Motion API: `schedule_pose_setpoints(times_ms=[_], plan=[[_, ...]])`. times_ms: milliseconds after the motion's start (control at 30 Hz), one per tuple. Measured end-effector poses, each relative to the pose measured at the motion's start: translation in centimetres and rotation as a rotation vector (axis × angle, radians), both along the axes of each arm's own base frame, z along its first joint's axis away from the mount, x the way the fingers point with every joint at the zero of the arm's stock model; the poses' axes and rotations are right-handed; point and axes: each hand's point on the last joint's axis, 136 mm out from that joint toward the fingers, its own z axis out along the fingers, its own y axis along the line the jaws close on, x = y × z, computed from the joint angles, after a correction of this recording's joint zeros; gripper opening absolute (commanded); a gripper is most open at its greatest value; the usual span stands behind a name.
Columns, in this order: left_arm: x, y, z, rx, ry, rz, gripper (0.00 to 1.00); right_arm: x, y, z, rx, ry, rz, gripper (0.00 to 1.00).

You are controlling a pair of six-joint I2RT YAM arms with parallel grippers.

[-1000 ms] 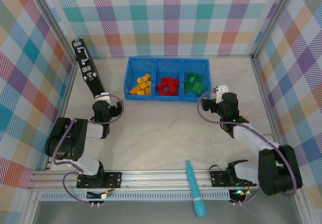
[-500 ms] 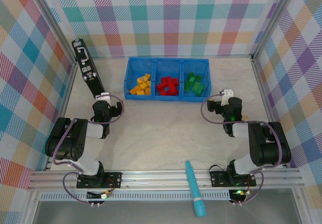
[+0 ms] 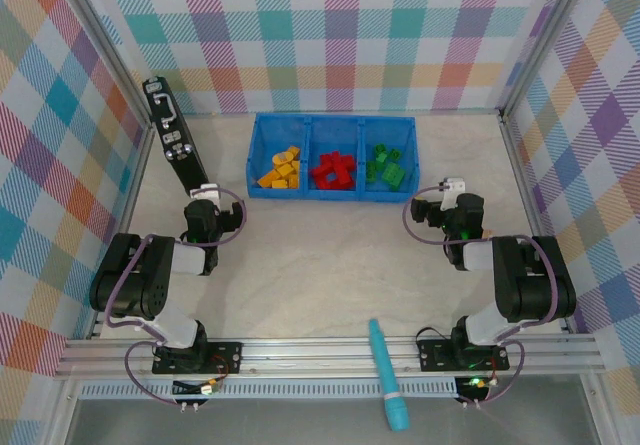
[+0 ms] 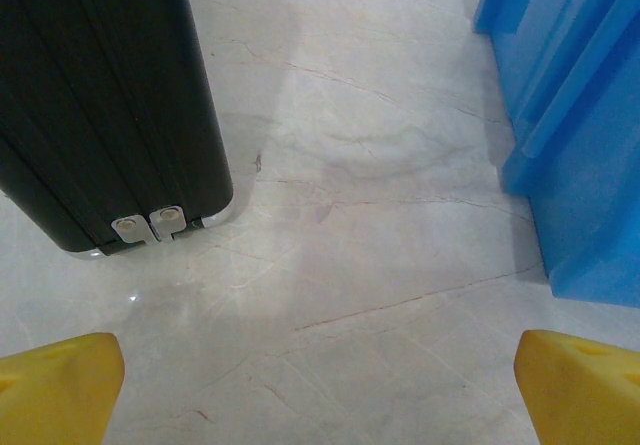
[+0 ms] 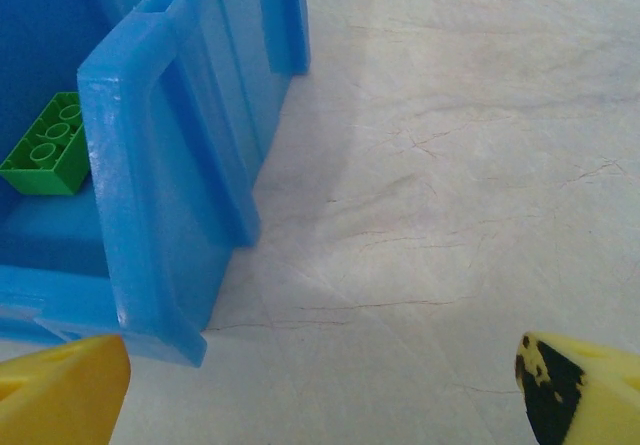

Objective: Sort the legos into containers by color
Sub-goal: Reset both arms

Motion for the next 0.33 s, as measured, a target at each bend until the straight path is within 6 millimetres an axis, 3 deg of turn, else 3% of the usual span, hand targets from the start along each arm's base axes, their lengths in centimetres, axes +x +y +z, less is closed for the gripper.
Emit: schedule_pose_setpoints(times_ms=[333], plan=[[0.0,0.0,0.0,0.0,0.0,0.0,1.0,0.24,0.07,0.31,0.003,-0.008,0.003,0.99]])
